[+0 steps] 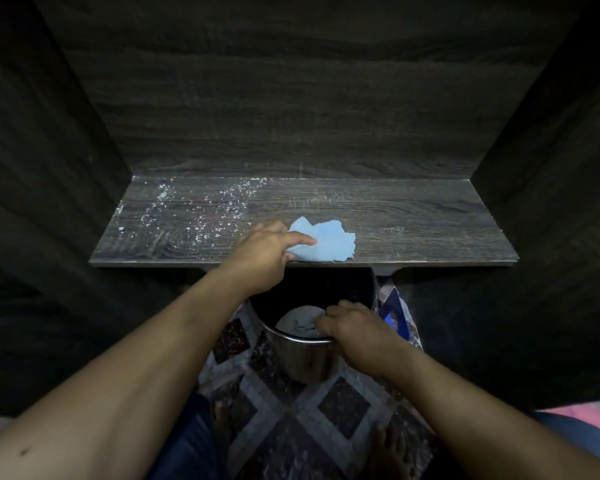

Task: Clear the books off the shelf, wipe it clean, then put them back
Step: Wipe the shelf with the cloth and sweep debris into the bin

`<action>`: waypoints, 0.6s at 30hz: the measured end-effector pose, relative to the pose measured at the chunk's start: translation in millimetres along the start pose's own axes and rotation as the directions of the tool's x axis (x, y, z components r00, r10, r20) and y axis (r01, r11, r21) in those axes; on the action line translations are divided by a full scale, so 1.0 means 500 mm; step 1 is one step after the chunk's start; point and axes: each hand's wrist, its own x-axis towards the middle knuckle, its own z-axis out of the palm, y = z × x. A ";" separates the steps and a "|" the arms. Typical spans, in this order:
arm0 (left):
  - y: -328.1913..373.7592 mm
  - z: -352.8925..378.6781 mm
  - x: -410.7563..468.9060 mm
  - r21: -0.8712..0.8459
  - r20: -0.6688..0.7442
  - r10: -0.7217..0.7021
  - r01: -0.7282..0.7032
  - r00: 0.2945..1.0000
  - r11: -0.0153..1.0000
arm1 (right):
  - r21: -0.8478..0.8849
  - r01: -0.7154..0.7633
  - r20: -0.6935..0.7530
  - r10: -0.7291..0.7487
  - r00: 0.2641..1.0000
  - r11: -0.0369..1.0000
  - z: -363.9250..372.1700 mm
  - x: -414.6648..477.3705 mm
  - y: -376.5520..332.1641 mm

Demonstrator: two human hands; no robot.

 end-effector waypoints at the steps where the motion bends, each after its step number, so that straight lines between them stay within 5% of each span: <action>1: 0.005 0.001 -0.009 0.001 0.000 -0.007 0.007 1.000 1.000 | 0.000 0.002 0.007 -0.002 1.000 1.000 -0.004 -0.003 -0.005; 9: 0.025 0.025 -0.068 -0.033 -0.064 -0.025 0.023 0.998 0.999 | 0.008 0.036 0.007 -0.036 0.999 0.999 -0.020 -0.024 -0.034; 18: 0.005 -0.004 -0.071 -0.206 -0.349 -0.068 -0.006 0.935 0.979 | 0.014 0.054 0.037 -0.054 0.998 0.998 -0.025 -0.018 -0.041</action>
